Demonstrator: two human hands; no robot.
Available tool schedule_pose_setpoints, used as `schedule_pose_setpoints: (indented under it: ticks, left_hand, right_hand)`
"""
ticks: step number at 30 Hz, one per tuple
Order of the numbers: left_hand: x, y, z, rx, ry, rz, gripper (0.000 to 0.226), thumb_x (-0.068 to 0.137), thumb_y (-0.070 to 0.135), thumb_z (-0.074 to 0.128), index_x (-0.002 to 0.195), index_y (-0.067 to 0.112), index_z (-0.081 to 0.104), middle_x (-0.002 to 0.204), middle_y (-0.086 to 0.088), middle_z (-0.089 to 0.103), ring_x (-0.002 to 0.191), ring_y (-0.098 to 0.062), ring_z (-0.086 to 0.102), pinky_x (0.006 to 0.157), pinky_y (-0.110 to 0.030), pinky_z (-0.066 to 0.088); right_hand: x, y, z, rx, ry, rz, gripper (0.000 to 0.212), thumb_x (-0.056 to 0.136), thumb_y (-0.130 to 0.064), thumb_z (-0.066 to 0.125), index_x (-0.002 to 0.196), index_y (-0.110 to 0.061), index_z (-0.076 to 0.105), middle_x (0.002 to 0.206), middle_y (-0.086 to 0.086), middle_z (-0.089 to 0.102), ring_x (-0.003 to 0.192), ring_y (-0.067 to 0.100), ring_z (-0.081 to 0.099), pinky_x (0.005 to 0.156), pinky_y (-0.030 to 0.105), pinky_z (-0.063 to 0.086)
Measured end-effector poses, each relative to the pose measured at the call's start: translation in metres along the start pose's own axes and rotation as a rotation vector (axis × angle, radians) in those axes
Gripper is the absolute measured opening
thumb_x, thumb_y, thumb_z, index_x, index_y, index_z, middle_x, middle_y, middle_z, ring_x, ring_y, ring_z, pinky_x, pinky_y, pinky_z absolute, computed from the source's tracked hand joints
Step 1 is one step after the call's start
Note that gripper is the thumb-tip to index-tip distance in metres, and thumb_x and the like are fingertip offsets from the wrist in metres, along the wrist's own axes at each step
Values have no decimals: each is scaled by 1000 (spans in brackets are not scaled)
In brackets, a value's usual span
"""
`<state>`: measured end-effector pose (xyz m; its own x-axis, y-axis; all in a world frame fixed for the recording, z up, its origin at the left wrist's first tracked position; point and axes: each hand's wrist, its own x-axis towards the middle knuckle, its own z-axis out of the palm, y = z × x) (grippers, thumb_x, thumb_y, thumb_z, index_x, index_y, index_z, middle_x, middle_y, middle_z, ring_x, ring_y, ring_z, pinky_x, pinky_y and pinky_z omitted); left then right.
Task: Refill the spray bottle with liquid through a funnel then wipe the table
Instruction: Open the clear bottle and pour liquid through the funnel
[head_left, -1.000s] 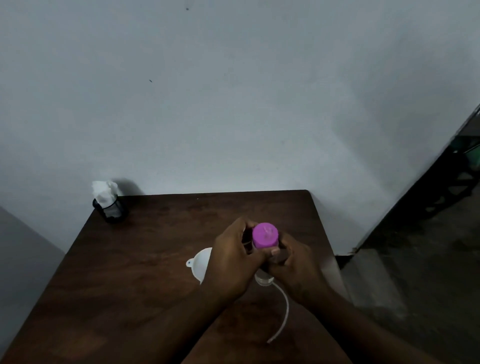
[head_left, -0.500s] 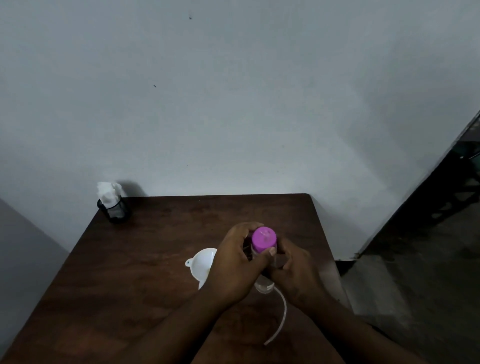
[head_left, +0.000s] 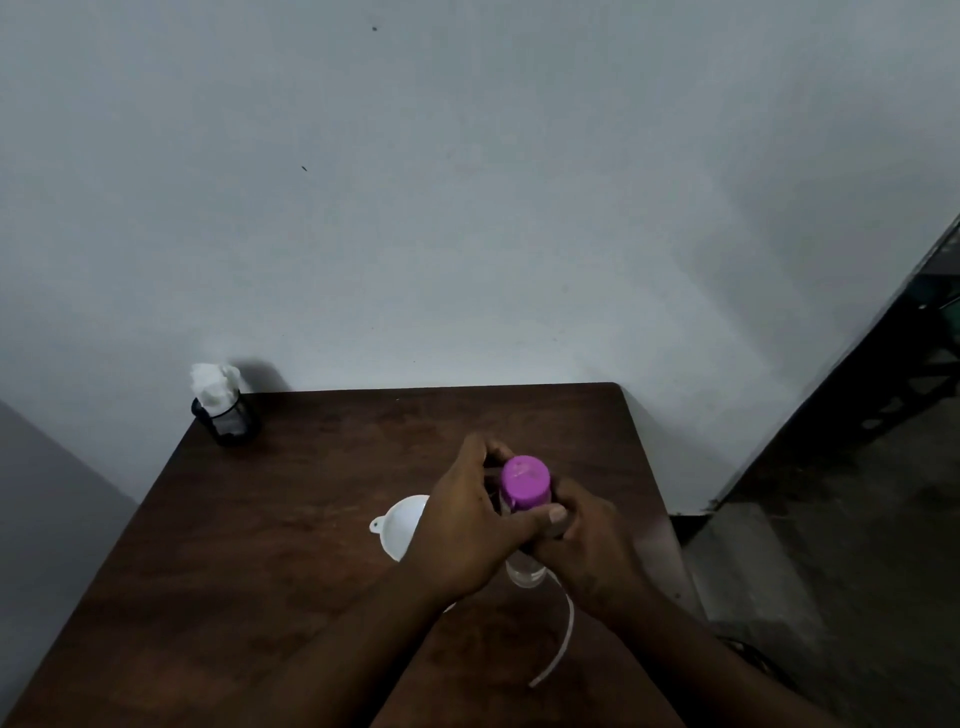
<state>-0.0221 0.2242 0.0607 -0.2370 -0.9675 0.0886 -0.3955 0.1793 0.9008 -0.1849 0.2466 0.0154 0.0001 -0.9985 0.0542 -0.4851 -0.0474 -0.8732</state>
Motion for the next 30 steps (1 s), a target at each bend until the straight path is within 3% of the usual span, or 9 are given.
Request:
schedule_pose_setpoints:
  ticks: [2,4,10,12,16,20,23,27,30]
  left_hand:
    - [1,-1,-1,6,-69,16,75,63,52,88,126,40,51,119,18,66,111,-3,65,93,-31,58]
    - [2,-4,-4,2,-110,34,74,70,46,83,136,39,52,126,18,64,117,-4,63,99,-33,56]
    - [8,-1,-8,22,-63,48,49,69,39,89,109,34,61,107,16,70,101,-5,68,88,-36,60]
    - [9,-1,-7,-5,-55,14,62,60,47,92,108,35,55,107,14,69,99,-7,68,85,-36,61]
    - [12,-9,-14,-31,-216,41,88,64,46,90,140,44,45,129,15,61,118,-9,64,97,-37,57]
    - [16,-8,-19,31,-221,105,51,76,36,85,122,34,61,120,12,67,113,-11,65,95,-41,57]
    - [17,-4,-14,11,-152,48,57,63,43,91,108,38,57,112,13,69,104,-10,69,86,-40,61]
    - [15,-4,-17,77,-288,108,92,70,41,89,145,45,36,141,19,52,126,-5,57,101,-32,55]
    - [18,-5,-24,110,-347,180,70,85,32,79,145,37,44,141,18,53,128,-4,55,104,-34,52]
  right_hand:
    - [1,3,2,27,27,29,70,66,-58,69,122,-16,65,110,1,72,102,9,67,89,28,54]
    - [1,6,2,-13,15,21,56,73,-52,77,121,-26,64,109,-11,70,100,-3,64,86,21,53]
    - [3,4,-2,-25,-15,0,50,80,-38,81,125,-28,62,113,-10,70,103,-1,64,91,27,54]
    - [2,2,-2,-5,-13,-11,46,79,-42,80,121,-34,63,108,-13,71,100,-3,65,88,26,56]
    - [1,5,-4,-16,-17,-21,54,77,-47,79,124,-26,63,113,-10,70,103,1,65,90,34,57]
    - [3,4,-4,-20,-4,-46,52,79,-39,82,125,-28,63,113,-13,70,103,-2,64,90,27,56]
    - [4,3,-5,-18,-8,-53,48,79,-36,82,122,-32,62,111,-14,70,102,-8,62,85,11,50]
    - [3,7,-6,-18,-14,-45,49,78,-40,82,122,-27,63,111,-14,70,103,-7,63,87,18,54]
    - [3,7,-7,-12,7,-46,51,75,-38,84,121,-27,65,108,-15,71,99,-5,65,83,19,56]
